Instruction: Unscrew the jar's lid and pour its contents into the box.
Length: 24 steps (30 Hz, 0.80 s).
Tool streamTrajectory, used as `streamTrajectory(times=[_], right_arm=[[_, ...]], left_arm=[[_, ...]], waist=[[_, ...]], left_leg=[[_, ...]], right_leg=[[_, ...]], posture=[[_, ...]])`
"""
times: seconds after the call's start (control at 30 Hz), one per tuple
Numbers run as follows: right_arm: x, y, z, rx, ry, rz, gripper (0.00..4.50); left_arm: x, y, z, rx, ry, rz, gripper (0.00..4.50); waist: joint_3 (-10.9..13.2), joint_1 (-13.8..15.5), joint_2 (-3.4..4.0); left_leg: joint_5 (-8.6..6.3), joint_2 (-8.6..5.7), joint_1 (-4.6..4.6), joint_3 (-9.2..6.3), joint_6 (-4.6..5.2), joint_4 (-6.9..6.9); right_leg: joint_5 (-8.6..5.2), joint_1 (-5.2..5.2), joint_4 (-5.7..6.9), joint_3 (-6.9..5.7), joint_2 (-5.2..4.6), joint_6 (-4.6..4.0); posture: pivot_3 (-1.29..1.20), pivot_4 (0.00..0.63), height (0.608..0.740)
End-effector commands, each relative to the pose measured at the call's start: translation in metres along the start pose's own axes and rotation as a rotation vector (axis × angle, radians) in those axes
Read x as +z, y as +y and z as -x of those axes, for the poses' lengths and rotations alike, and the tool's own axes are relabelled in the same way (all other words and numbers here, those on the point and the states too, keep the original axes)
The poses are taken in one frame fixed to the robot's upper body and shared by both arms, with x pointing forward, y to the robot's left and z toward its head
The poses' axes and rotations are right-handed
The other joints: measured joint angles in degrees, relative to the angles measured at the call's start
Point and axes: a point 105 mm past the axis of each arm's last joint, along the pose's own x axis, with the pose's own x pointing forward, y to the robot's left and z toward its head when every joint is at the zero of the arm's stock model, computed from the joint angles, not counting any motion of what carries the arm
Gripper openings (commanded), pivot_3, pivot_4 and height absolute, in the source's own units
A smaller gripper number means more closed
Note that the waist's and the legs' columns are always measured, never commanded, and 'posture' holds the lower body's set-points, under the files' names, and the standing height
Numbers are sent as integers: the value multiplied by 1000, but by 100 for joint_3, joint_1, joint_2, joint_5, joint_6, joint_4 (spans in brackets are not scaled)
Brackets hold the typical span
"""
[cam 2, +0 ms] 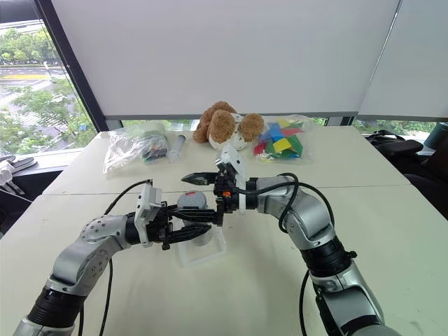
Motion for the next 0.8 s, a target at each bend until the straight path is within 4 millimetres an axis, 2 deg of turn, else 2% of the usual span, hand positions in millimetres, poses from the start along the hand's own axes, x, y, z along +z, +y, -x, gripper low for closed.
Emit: streamTrajectory(times=[0.03,0.43,0.63,0.8], right_arm=[[7,-11,15,-50,-13,15,4442],[1,-13,31,-61,-7,-17,4442],[0,-7,35,-25,-18,-23,4442],[15,-1,36,28,-88,-21,4442]], left_arm=[[13,-4,-1,-13,-36,-50,2167],[12,-4,2,-9,-28,-48,2167],[11,-4,3,-7,-26,-47,2167],[11,-4,4,-3,-22,-47,2167]], waist=[[0,-3,0],[0,4,0],[0,7,0],[0,4,0]], left_leg=[[0,0,0,0,0,0],[0,1,0,0,0,-1],[0,0,-1,0,0,0],[0,0,-1,0,0,0]], right_leg=[[0,0,0,0,0,0],[0,0,-1,0,0,0],[0,1,-2,0,-2,0],[0,1,-2,0,-1,0]], posture=[[0,150,740],[0,150,740],[0,150,740],[0,150,740]])
